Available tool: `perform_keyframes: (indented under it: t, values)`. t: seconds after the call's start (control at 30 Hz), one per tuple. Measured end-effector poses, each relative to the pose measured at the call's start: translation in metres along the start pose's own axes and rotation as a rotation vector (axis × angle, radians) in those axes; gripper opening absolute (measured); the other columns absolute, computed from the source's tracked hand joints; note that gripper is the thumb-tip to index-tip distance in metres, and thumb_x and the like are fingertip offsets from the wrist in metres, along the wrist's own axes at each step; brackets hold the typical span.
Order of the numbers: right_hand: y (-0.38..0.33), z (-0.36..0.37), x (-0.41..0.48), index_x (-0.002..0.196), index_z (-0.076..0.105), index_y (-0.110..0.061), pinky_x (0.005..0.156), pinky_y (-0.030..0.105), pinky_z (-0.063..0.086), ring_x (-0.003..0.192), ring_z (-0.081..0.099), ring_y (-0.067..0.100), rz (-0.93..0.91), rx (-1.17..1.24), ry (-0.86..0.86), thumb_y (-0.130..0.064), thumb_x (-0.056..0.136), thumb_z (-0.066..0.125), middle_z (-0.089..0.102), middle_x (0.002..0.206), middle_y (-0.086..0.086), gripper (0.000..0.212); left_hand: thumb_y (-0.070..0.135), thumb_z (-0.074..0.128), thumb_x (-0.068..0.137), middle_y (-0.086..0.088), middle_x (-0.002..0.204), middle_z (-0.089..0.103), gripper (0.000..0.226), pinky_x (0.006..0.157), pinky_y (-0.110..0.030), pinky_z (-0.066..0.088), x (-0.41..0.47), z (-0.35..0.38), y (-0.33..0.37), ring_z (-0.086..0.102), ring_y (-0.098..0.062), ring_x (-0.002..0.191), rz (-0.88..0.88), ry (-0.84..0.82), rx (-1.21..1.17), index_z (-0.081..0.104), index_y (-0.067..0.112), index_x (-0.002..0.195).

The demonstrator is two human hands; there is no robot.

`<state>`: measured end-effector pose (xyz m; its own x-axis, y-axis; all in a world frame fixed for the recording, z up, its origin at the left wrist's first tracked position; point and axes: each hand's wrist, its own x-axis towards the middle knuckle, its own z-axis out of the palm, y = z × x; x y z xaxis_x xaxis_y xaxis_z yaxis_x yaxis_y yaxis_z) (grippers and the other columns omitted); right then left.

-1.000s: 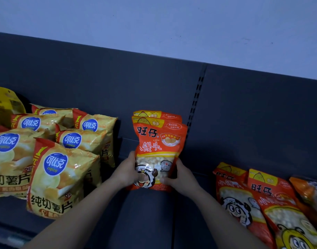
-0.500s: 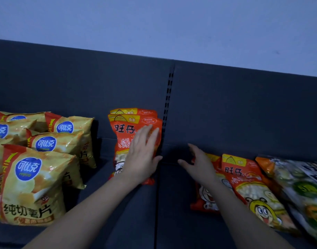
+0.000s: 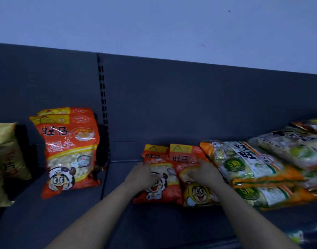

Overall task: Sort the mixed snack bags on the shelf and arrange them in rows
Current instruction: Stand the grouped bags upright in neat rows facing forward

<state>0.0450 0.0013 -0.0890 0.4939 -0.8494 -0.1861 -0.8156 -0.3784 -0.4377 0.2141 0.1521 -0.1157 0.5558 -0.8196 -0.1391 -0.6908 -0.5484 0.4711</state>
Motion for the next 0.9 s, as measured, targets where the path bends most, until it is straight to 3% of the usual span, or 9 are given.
perform_keyframes:
  t: [0.2, 0.27, 0.3, 0.37, 0.5, 0.63, 0.7, 0.8, 0.9]
  values:
    - [0.021, -0.007, 0.006, 0.144, 0.029, -0.004, 0.095, 0.036, 0.047, 0.124, 0.052, 0.03, 0.133, 0.385, -0.185, -0.041, 0.069, 0.085, 0.049, 0.141, 0.012, 0.1, 0.054, 0.076, 0.071, -0.008, 0.135, 0.048, 0.092, 0.096, -0.037, 0.047, 0.014, 0.012, 0.015, 0.049, -0.026, 0.123, -0.255, 0.045, -0.253, 0.031, 0.012, 0.139]
    - [0.024, -0.005, 0.006, 0.121, 0.051, -0.007, 0.09, 0.037, 0.051, 0.108, 0.061, 0.027, 0.113, 0.508, -0.185, -0.031, 0.069, 0.087, 0.061, 0.123, 0.011, 0.068, 0.045, 0.086, 0.059, -0.004, 0.119, 0.062, 0.088, 0.091, -0.036, 0.052, 0.017, 0.012, 0.015, 0.061, -0.022, 0.108, -0.335, 0.038, -0.451, 0.044, 0.01, 0.127]
    - [0.026, -0.004, 0.004, 0.103, 0.054, -0.01, 0.085, 0.037, 0.052, 0.095, 0.062, 0.025, 0.119, 0.592, -0.192, -0.026, 0.071, 0.086, 0.065, 0.108, 0.009, 0.048, 0.039, 0.089, 0.056, -0.004, 0.11, 0.067, 0.078, 0.088, -0.037, 0.055, 0.017, 0.012, 0.016, 0.065, -0.022, 0.099, -0.354, 0.027, -0.539, 0.053, 0.008, 0.119]
    - [0.028, -0.004, 0.001, 0.082, 0.045, -0.012, 0.075, 0.035, 0.049, 0.077, 0.057, 0.02, 0.144, 0.74, -0.234, -0.021, 0.077, 0.081, 0.058, 0.084, 0.005, 0.038, 0.019, 0.09, 0.062, -0.011, 0.1, 0.072, 0.052, 0.078, -0.038, 0.058, 0.014, 0.013, 0.018, 0.069, -0.026, 0.088, -0.402, -0.003, -0.707, 0.064, 0.005, 0.105]
    - [0.03, -0.009, 0.0, 0.099, 0.058, -0.001, 0.063, 0.03, 0.049, 0.071, 0.057, 0.02, 0.136, 0.849, -0.298, -0.017, 0.078, 0.08, 0.06, 0.079, 0.006, 0.035, 0.0, 0.081, 0.071, -0.019, 0.087, 0.072, 0.033, 0.058, -0.033, 0.056, 0.001, 0.009, 0.026, 0.07, -0.03, 0.074, -0.476, 0.027, -0.885, 0.065, -0.004, 0.1]
    - [0.02, -0.013, -0.001, 0.095, 0.072, -0.001, 0.072, 0.037, 0.058, 0.081, 0.071, 0.03, 0.04, 0.932, -0.324, -0.005, 0.07, 0.082, 0.075, 0.085, 0.012, 0.028, -0.007, 0.07, 0.077, -0.019, 0.084, 0.072, 0.017, 0.067, -0.039, 0.058, -0.016, 0.003, 0.034, 0.07, -0.032, 0.075, -0.445, 0.154, -0.952, 0.065, 0.002, 0.091]
    - [0.013, -0.014, -0.005, 0.098, 0.071, -0.004, 0.068, 0.034, 0.057, 0.083, 0.072, 0.029, -0.021, 0.966, -0.314, -0.005, 0.069, 0.082, 0.075, 0.088, 0.011, 0.031, -0.009, 0.066, 0.076, -0.019, 0.082, 0.072, 0.018, 0.062, -0.036, 0.057, -0.027, -0.003, 0.033, 0.07, -0.031, 0.07, -0.421, 0.24, -0.985, 0.066, 0.001, 0.091]
    - [0.0, -0.013, -0.017, 0.098, 0.068, -0.008, 0.066, 0.032, 0.056, 0.083, 0.072, 0.026, -0.114, 1.02, -0.298, -0.006, 0.072, 0.08, 0.075, 0.09, 0.009, 0.028, -0.011, 0.067, 0.071, -0.019, 0.085, 0.074, 0.023, 0.072, -0.046, 0.058, -0.044, -0.014, 0.026, 0.071, -0.036, 0.077, -0.356, 0.371, -1.046, 0.069, -0.001, 0.091]
    - [-0.016, -0.008, -0.03, 0.1, 0.066, -0.011, 0.067, 0.032, 0.055, 0.085, 0.072, 0.024, -0.2, 1.071, -0.275, -0.008, 0.075, 0.079, 0.075, 0.092, 0.007, 0.029, -0.01, 0.07, 0.075, -0.014, 0.086, 0.075, 0.024, 0.071, -0.042, 0.058, -0.066, -0.025, 0.017, 0.071, -0.033, 0.078, -0.274, 0.472, -1.102, 0.07, 0.004, 0.094]
